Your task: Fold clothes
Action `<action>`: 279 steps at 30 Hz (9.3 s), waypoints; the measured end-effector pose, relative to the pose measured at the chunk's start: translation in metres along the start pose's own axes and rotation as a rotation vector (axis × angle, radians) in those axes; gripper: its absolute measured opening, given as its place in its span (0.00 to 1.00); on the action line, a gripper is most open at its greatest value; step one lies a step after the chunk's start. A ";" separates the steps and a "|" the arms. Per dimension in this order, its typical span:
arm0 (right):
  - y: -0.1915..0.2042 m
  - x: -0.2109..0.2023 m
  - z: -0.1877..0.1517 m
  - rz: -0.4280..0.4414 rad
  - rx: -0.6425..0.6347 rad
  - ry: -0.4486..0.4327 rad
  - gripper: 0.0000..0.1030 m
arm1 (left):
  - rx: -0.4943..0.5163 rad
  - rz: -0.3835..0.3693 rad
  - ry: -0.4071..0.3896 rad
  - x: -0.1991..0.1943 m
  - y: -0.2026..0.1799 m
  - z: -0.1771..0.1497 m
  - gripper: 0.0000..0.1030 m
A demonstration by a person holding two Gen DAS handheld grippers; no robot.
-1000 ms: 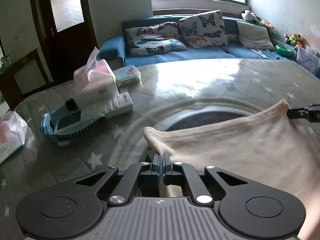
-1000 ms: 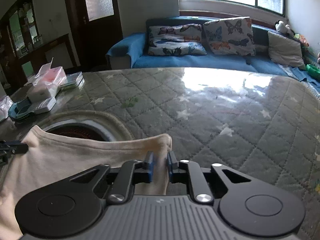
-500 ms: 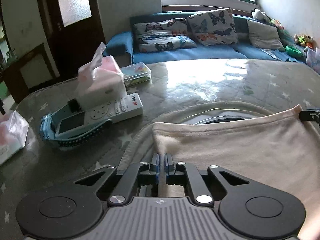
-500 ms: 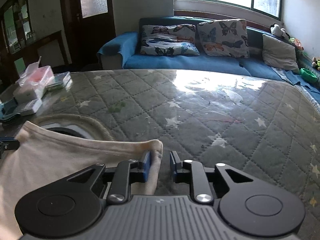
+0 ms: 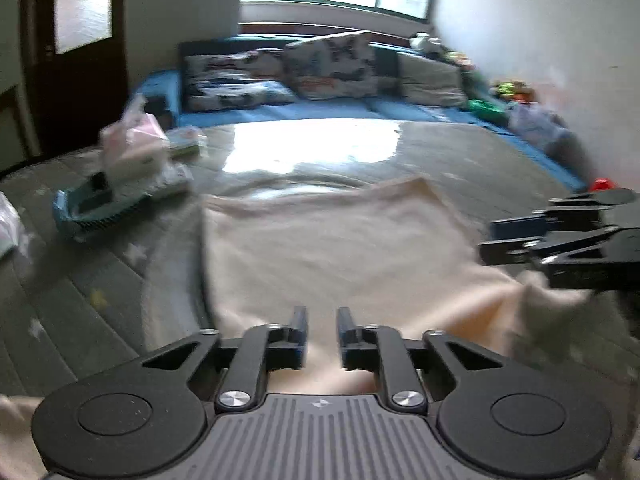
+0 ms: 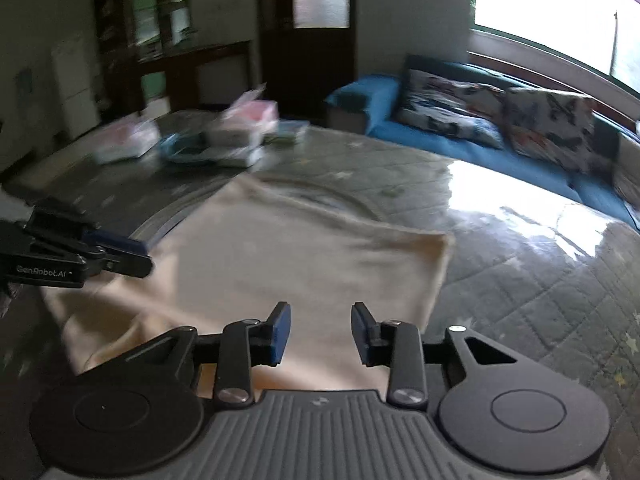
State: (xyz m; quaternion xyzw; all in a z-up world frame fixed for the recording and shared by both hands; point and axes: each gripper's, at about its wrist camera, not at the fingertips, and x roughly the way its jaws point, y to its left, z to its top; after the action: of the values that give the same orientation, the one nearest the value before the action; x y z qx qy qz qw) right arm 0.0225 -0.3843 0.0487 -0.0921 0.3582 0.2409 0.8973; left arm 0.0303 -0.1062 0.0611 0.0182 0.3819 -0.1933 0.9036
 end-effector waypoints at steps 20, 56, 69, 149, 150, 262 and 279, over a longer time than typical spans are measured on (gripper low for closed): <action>0.035 -0.046 -0.057 -0.057 -0.055 0.052 0.36 | 0.297 -0.004 -0.079 -0.046 -0.058 -0.074 0.03; -0.009 -0.095 -0.102 -0.210 0.206 0.012 0.37 | 0.277 -0.189 -0.028 0.009 -0.112 -0.069 0.07; -0.123 -0.092 -0.111 -0.433 0.518 -0.059 0.37 | 0.287 -0.202 -0.022 0.010 -0.114 -0.071 0.09; -0.134 -0.119 -0.131 -0.329 0.603 -0.113 0.36 | 0.535 -0.429 -0.184 0.052 -0.246 -0.031 0.12; -0.131 -0.120 -0.130 -0.324 0.594 -0.111 0.36 | 0.584 -0.436 -0.199 0.049 -0.251 -0.038 0.12; -0.142 -0.088 -0.139 -0.588 0.433 -0.045 0.06 | 0.497 -0.250 -0.060 0.007 -0.146 -0.092 0.72; -0.147 -0.087 -0.117 -0.537 0.425 -0.067 0.27 | 0.455 -0.276 -0.072 0.003 -0.139 -0.089 0.73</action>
State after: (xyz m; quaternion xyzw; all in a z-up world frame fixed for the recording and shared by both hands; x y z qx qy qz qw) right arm -0.0292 -0.5834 0.0223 0.0142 0.3336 -0.0810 0.9391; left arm -0.0791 -0.2197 0.0122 0.1619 0.2952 -0.3961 0.8543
